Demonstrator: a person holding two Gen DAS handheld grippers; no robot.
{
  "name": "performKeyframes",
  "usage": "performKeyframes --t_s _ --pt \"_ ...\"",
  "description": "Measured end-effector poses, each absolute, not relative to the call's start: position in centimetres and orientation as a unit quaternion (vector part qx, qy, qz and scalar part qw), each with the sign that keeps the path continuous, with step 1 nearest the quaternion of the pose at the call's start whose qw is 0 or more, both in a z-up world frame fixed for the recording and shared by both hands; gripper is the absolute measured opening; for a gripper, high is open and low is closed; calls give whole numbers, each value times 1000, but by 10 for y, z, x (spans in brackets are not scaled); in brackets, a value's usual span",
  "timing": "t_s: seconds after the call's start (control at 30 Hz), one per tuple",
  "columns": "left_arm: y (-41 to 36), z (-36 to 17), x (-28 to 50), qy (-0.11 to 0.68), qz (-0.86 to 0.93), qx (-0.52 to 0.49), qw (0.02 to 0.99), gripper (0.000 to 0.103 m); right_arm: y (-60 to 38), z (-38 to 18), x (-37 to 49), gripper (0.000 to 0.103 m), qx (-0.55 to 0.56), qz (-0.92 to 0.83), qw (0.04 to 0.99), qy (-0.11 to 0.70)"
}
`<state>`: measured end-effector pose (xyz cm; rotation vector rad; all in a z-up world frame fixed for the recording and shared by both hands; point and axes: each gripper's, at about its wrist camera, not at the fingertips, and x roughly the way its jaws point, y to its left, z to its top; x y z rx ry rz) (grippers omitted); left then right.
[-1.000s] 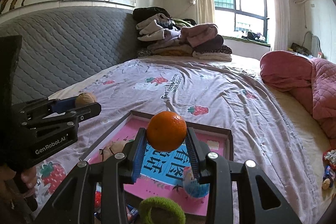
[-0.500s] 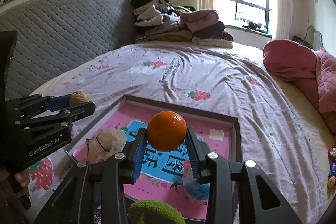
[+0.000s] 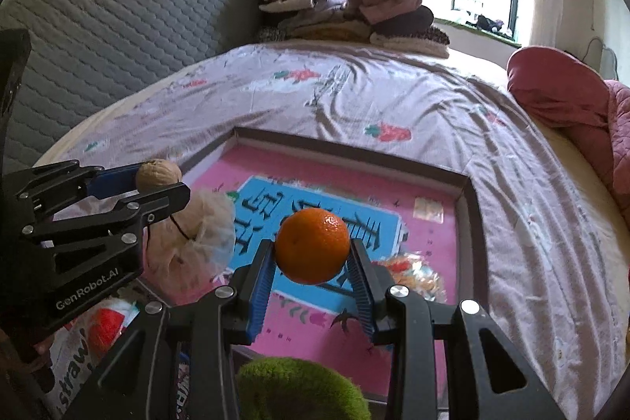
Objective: Organize objects
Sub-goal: 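Lower the walnut onto the mesh bag while right tool lowers the orange into the tray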
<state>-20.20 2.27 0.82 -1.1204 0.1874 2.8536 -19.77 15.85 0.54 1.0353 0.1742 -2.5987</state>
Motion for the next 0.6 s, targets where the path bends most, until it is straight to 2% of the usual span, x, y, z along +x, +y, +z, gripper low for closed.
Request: performKeyframes --t_s 0.6 --pt "24 -20 -211 69 908 -410 46 35 153 -16 -199 38 409 -894 168 74"
